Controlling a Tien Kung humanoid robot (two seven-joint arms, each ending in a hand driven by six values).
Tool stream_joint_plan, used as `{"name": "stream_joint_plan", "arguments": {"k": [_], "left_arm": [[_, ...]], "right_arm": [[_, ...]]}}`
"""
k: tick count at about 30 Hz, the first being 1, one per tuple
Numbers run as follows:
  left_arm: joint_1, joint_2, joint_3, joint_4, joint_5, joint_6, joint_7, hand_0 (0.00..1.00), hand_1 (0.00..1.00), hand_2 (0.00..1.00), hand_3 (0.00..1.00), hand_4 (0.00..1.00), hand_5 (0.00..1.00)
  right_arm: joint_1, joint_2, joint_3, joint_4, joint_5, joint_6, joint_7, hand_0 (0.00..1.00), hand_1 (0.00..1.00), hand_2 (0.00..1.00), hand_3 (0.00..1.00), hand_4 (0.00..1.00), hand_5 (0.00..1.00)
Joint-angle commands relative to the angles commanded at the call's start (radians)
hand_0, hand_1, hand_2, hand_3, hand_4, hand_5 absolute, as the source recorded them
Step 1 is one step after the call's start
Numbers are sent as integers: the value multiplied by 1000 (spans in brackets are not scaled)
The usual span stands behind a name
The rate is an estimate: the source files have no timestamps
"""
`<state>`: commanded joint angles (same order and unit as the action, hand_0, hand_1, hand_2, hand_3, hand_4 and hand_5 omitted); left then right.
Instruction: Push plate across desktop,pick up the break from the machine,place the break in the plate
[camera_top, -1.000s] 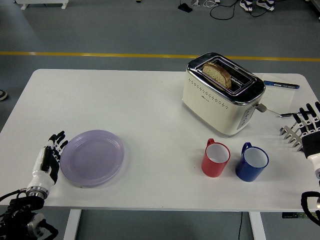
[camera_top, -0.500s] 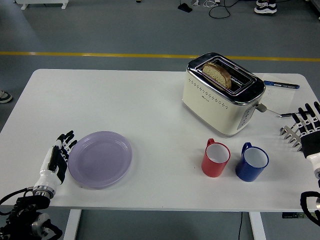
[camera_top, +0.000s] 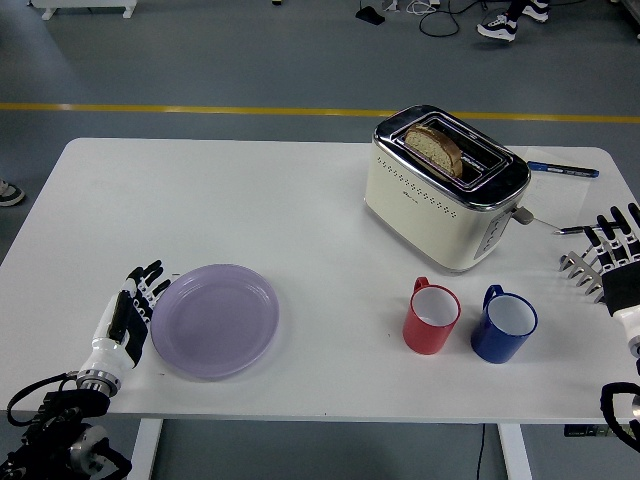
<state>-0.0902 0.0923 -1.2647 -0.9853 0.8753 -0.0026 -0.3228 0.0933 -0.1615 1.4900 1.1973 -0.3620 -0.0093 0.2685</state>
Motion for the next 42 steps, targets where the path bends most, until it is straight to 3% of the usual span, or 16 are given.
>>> {"name": "stream_joint_plan", "arguments": {"k": [19,42], "left_arm": [[0,15,80,-36,-60,-19,4,875,887,936,848,531,998],[-10,13,118,-43,-119,-40,4,868,877,924,838,529,998]], "right_arm": [[2,2,-2,-2,0,0,1,747,670,686,647,384,536],[3,3,-2,-3,1,0,2,748,669,686,647,384,537]]}}
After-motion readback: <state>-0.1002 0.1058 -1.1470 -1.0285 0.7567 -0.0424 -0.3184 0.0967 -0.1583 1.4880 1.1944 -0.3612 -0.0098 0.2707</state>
